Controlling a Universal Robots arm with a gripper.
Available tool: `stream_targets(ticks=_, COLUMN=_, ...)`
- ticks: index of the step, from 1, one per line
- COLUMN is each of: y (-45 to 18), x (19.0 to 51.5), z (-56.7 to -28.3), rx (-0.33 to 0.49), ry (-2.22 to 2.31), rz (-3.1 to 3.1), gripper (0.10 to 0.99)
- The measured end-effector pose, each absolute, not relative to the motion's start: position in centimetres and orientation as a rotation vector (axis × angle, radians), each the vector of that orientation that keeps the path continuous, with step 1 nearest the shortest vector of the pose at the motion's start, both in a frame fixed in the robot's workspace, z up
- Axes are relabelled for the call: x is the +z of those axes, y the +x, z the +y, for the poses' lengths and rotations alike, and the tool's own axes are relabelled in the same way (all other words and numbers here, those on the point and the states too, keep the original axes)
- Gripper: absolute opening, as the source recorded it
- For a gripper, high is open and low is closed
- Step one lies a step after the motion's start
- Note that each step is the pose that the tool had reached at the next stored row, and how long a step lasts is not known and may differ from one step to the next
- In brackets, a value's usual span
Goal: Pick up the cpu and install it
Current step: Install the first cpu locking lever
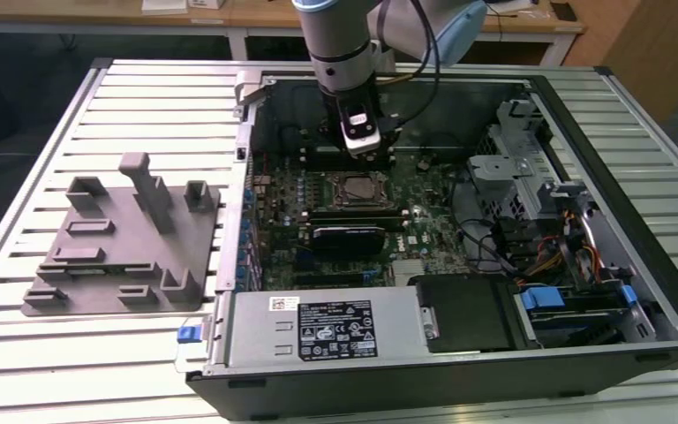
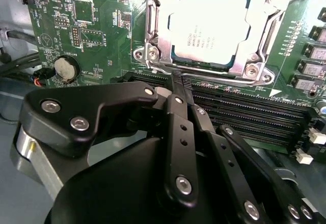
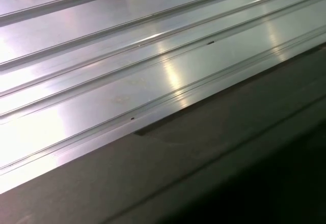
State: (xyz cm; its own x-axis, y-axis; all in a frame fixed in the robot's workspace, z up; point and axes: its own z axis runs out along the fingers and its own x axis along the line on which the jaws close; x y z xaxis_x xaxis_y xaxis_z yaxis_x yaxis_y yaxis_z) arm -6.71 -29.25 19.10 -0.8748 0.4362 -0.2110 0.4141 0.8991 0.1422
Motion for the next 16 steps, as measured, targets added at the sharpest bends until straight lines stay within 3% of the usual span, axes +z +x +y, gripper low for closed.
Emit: stream_targets(ticks=16, y=-6.64, x=19.11, z=-29.93, rx=0.178, ry=0.649, rz=2.829, gripper=0.106)
